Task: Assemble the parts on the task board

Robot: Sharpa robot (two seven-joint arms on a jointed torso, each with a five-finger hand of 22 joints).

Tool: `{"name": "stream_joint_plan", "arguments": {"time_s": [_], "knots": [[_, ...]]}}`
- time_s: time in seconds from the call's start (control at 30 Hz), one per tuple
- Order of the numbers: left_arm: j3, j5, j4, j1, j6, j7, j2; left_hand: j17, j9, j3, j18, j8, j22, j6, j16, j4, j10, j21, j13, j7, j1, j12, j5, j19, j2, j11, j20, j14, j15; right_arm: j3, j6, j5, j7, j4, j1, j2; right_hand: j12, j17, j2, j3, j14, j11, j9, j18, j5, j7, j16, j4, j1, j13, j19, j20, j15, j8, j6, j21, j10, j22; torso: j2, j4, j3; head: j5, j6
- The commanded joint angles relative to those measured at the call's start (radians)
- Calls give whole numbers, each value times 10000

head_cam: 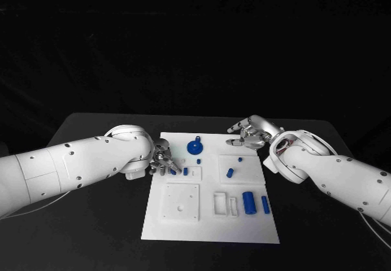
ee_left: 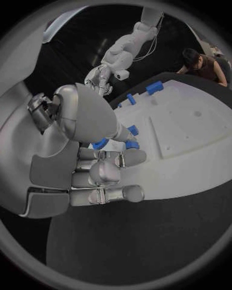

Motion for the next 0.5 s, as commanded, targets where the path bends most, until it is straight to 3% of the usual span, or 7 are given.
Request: {"name": "stream_joint_plan", "arguments": {"time_s": [0.03, 0.5], "knots": [[-203, -305, -56, -262, 600, -605, -26, -13, 15, 16, 15, -30, 177, -6, -64, 87, 554, 21, -9, -39, 26, 37, -50, 85, -123, -29, -7, 76, -15, 4, 94, -25, 80, 16, -7, -2, -44, -20, -16, -26, -15, -9, -6, 34, 39, 17, -66, 32, -94, -9, 48, 0, 3, -33, -12, -60, -73, 981, -1, 9, -3, -12, 1], [-202, -315, -40, -262, 633, -593, -49, 25, 17, 82, 14, -40, 179, -9, -34, 38, 554, 30, -4, -42, 183, 51, -47, 84, -99, -31, -6, 83, -14, 4, 95, -25, 81, 9, -10, 6, -44, -20, -16, -26, -15, -9, -6, 34, 39, 17, -66, 32, -94, -9, 48, 0, 3, -33, -12, -60, -73, 981, 1, 2, -3, -6, -2]]}}
